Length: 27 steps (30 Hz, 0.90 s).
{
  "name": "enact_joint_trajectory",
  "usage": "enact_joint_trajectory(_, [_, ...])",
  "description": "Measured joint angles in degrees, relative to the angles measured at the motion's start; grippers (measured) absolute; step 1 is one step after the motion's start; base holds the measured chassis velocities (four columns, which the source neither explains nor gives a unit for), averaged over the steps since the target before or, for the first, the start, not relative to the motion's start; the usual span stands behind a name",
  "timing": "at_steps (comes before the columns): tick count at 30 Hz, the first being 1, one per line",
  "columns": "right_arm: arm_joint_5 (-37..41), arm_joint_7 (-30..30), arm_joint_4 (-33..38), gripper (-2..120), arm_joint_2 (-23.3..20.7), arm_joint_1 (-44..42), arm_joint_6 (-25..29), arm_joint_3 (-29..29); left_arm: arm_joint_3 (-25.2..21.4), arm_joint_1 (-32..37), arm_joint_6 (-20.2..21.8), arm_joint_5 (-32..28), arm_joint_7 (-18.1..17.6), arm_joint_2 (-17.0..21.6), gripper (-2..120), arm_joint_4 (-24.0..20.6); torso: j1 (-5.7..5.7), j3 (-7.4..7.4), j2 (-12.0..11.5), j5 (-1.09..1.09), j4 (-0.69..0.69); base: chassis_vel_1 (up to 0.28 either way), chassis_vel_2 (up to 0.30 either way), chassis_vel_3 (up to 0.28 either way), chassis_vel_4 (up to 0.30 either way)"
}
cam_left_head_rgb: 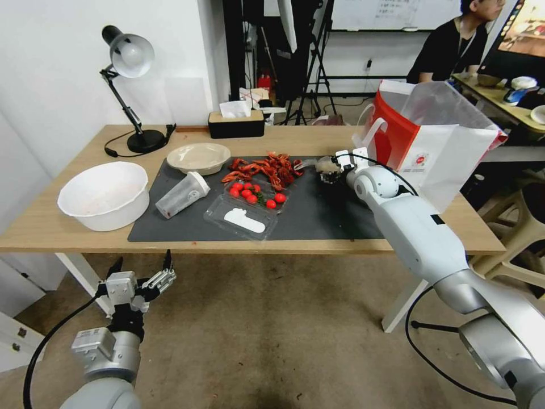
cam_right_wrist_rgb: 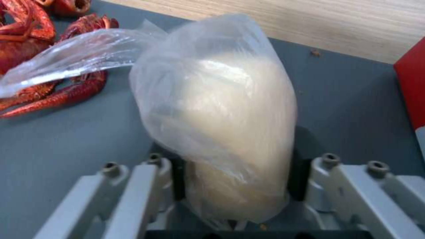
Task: Pick up the trash from the table and place it into the takeout bag.
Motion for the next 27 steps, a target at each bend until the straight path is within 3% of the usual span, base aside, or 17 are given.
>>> enact_joint_trajectory(1, [0.0,0.0,0.0,39,0.0,0.0,0.0,0.0,0.0,0.0,0.0,0.0,0.0,0.0,100,0.0,0.0,0.0,0.0,0.0,0.0,0.0,0.0,0.0,0.0])
enact_joint_trajectory(4, [0.0,0.09,0.18,23,-0.13,-0.2,0.0,0.2,0.02,-0.15,-0.03,0.01,-0.06,0.06,100,0.09,0.0,0.0,0.0,0.0,-0.01,0.0,0.0,0.0,0.0])
enact_joint_trajectory(11, [0.14,0.66,2.35,9,-0.78,-1.24,-0.11,0.85,0.07,-0.2,-0.07,0.03,-0.13,0.07,100,0.09,0.0,0.0,0.0,0.0,-0.01,0.0,0.0,0.0,0.0])
enact_joint_trajectory(17, [0.45,1.75,7.21,9,-2.55,-3.05,-0.47,1.24,0.09,-0.12,-0.14,0.08,-0.14,-0.01,100,-0.19,0.0,0.01,0.0,0.0,-0.01,0.0,0.0,0.0,0.0])
enact_joint_trajectory(27, [5.2,4.25,24.61,9,-9.5,-10.36,-3.41,3.42,0.17,0.47,-0.26,0.57,-0.12,-0.19,100,-1.35,0.0,0.0,0.0,0.01,0.0,0.0,0.0,0.0,0.0])
